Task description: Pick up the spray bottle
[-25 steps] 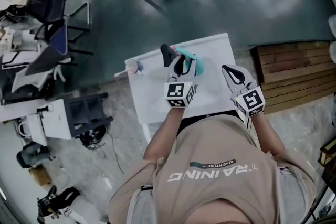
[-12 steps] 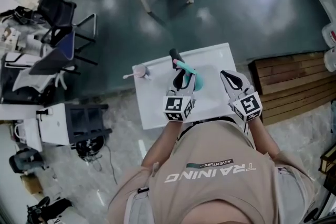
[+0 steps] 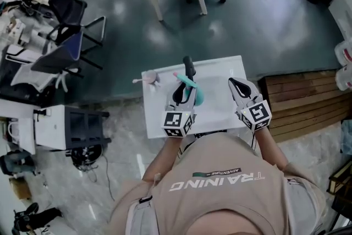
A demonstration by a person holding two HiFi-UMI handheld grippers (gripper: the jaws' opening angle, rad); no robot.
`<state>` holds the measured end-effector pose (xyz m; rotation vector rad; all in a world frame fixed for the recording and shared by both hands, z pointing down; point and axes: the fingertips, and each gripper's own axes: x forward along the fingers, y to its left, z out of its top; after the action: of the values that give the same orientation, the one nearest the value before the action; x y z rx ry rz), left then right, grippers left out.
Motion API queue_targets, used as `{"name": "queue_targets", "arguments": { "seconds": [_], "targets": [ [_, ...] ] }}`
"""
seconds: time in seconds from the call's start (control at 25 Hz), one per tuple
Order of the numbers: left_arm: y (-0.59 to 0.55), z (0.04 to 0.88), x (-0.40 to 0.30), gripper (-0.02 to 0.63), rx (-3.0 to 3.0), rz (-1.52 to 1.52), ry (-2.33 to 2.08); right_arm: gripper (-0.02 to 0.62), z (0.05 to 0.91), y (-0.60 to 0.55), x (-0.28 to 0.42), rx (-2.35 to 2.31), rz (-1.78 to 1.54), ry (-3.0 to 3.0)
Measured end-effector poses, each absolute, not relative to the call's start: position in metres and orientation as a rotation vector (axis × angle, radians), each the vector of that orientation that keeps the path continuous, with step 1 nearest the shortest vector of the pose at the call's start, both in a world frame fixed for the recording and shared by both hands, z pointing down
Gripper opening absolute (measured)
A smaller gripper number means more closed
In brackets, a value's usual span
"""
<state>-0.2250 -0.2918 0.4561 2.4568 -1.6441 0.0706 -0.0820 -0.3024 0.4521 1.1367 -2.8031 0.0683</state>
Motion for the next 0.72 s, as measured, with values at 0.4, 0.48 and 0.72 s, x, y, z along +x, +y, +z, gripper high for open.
{"name": "queue_targets", "arguments": {
  "seconds": [0.4,0.48,0.72],
  "targets": [
    [-0.291,0.450,-0.264,0.155,2.419,0.025,-1.751,0.002,0.431,-0.303,-0.103,1.082,-0.027,-2.836],
    [-0.291,0.448,-0.265,0.155,2.419,0.020,-1.756,0.002,0.427,-0.307,-0.103,1.090,-0.027,-2.840],
    [-0.288,0.448,-0.267,0.156,2.414,0.020,-1.756,0.002,0.430,-0.307,-0.100,1.122,0.003,-2.832]
  ]
}}
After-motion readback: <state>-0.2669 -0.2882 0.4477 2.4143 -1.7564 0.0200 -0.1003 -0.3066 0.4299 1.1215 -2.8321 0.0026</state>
